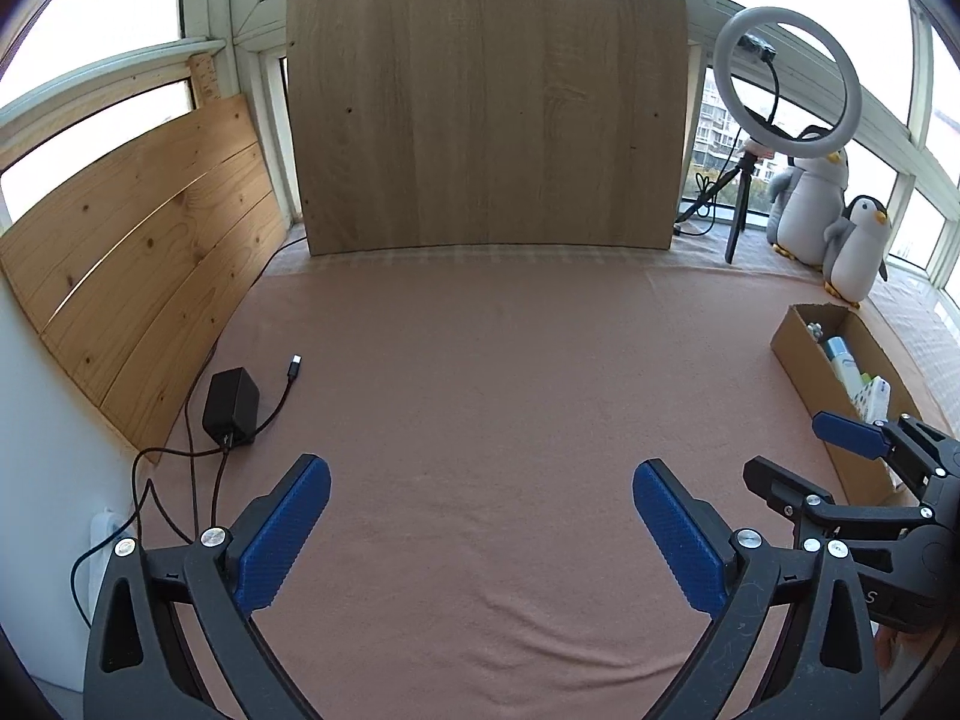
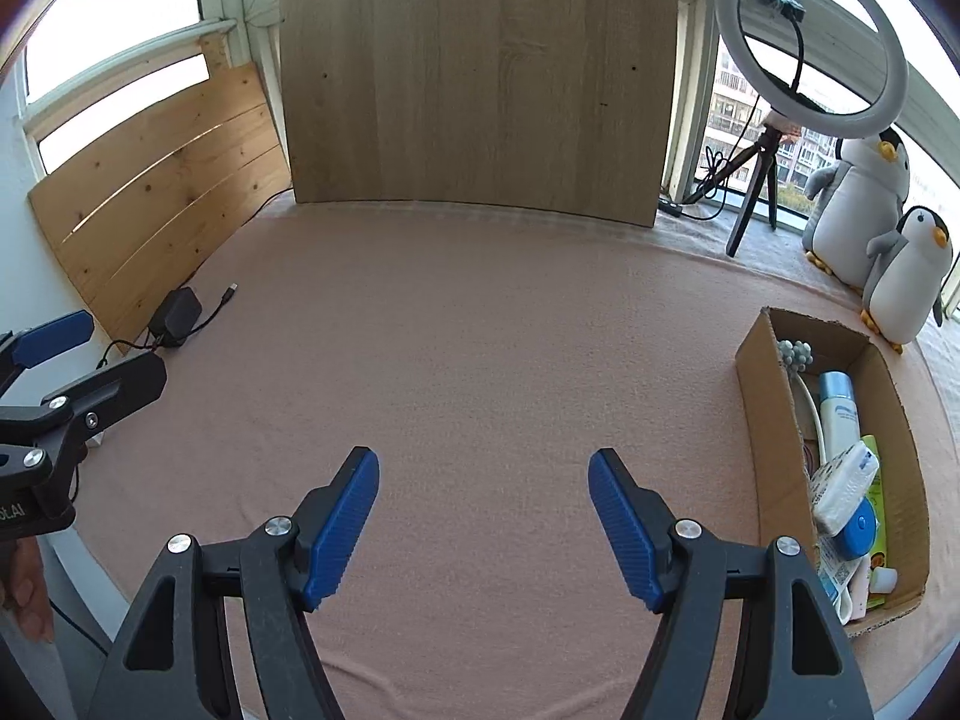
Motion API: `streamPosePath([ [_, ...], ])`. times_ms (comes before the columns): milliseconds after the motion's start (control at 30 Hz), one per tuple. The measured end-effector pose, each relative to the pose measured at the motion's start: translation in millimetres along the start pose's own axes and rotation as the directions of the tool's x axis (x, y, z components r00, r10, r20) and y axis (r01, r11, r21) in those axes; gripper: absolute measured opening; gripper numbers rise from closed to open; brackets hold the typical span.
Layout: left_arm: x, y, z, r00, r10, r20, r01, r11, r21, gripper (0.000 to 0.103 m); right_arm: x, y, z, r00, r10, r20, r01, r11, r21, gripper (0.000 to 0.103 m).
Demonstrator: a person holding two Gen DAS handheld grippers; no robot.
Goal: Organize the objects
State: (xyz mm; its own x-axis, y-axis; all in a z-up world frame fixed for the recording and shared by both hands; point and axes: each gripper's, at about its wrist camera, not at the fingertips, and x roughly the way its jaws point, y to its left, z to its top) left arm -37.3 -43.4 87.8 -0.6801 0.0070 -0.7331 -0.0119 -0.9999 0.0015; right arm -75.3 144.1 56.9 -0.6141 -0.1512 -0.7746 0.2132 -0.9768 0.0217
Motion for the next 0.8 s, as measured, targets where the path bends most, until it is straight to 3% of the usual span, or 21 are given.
streamPosePath([
  [433,7,23,-17,1.0,-0.017,-0.026,0.014,0.996,-0.086,0.103,-10,14,3,0.998,-0.067,-0.008,0.068,0.998,0.019,0.07],
  [600,16,25,-27,0.998,0.055,-0.039,-0.058,0.995,-0.08,0.103,-12,12,-4,0.997,-0.08,-0.005,0.08,0.996,0.037,0.075],
  [800,20,46,-46,0.995,0.087,-0.057,-0.094,0.989,-0.116,0.103,8,18,-12,0.991,-0.087,-0.1,0.092,0.995,0.049,0.075],
])
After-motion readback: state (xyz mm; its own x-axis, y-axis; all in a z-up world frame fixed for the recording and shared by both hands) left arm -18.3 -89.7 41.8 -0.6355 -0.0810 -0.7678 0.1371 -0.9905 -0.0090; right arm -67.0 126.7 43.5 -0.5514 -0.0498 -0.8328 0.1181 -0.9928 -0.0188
